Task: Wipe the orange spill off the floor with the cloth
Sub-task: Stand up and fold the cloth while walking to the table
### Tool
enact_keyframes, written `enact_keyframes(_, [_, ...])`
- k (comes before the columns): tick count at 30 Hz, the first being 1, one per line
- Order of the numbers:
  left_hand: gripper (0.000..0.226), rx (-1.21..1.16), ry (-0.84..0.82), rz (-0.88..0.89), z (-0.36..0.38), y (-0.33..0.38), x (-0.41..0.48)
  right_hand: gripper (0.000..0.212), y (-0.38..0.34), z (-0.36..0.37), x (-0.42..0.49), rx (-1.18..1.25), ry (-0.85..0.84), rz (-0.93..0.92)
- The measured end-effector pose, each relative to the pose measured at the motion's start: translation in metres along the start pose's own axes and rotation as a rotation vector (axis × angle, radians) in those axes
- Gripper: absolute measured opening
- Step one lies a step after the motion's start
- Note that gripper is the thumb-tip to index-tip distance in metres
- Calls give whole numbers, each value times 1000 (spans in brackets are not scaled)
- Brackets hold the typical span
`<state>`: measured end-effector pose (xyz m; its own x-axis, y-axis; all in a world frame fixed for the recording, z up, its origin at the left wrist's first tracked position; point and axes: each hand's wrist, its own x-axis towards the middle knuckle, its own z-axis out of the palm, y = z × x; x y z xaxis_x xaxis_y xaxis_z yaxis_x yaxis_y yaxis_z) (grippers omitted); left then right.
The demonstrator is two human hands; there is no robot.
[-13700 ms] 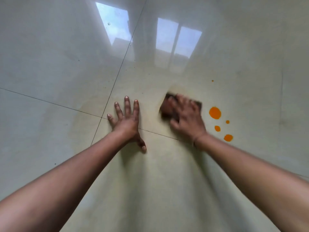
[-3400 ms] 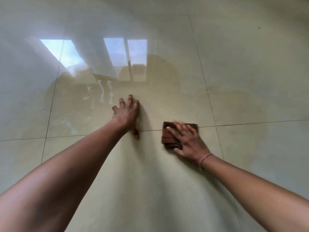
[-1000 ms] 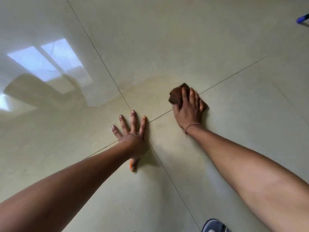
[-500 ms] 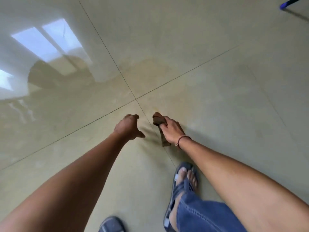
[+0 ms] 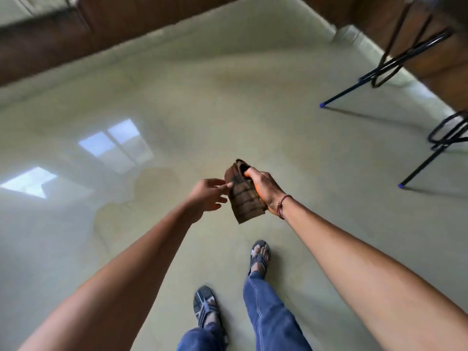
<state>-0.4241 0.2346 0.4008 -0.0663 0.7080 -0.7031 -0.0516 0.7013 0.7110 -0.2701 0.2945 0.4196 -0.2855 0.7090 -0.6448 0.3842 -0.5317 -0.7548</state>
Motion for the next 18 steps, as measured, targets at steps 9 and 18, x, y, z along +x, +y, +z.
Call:
enact_keyframes(9, [7, -290, 52, 319, 23, 151, -172, 24, -136, -39, -171, 36, 97, -427])
enact_keyframes(18, [29, 104, 240, 611, 84, 230, -245, 17, -194, -88, -256, 143, 350, -609])
